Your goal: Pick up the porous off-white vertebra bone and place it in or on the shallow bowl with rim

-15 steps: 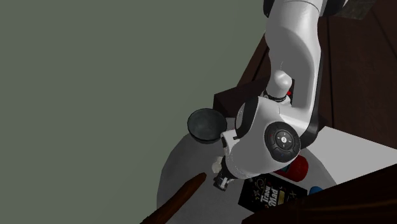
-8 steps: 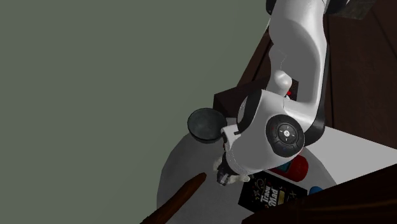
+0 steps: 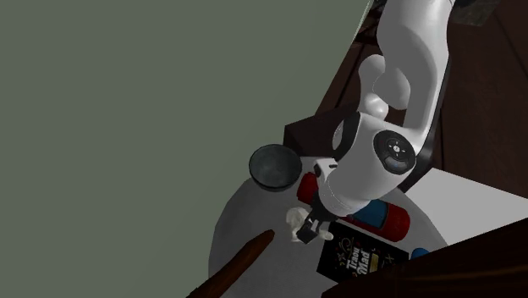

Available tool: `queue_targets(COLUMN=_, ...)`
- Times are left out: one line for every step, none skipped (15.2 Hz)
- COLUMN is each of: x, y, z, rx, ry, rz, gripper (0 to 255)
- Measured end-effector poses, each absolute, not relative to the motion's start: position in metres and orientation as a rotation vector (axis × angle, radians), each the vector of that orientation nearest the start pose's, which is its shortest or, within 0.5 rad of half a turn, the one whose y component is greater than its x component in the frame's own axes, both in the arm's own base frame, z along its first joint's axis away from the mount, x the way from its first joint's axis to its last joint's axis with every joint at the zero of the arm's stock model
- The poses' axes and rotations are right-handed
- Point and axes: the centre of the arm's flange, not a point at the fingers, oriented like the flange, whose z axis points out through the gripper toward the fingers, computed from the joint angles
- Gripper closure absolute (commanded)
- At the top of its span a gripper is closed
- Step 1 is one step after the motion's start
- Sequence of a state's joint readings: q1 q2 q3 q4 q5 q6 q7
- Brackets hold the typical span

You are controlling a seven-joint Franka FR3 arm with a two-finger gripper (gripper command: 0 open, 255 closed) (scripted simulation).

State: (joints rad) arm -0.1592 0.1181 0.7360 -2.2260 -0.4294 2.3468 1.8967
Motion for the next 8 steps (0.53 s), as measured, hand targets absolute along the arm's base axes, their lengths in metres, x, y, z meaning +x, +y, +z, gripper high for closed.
queue_targets(x=0.458, y=0.287, z=0.334, rx=-2.744, ry=1.553, rz=-0.371, gripper=0)
queue_targets(x=0.458, y=0.285, z=0.329, rx=-2.742, ry=1.553, rz=-0.371, gripper=0)
queue_targets(x=0.459, y=0.285, z=0.323, rx=-2.741, ry=1.554, rz=-0.371, gripper=0)
queue_targets(x=0.460, y=0.284, z=0.316, rx=-2.741, ry=1.554, rz=-0.371, gripper=0)
queue_targets(x=0.461, y=0.283, z=0.313, rx=-2.741, ry=1.554, rz=-0.371, gripper=0)
queue_targets(x=0.461, y=0.283, z=0.311, rx=-2.740, ry=1.554, rz=-0.371, gripper=0)
queue_targets(x=0.461, y=0.283, z=0.310, rx=-2.740, ry=1.554, rz=-0.371, gripper=0)
queue_targets(x=0.461, y=0.283, z=0.310, rx=-2.740, ry=1.554, rz=-0.371, gripper=0)
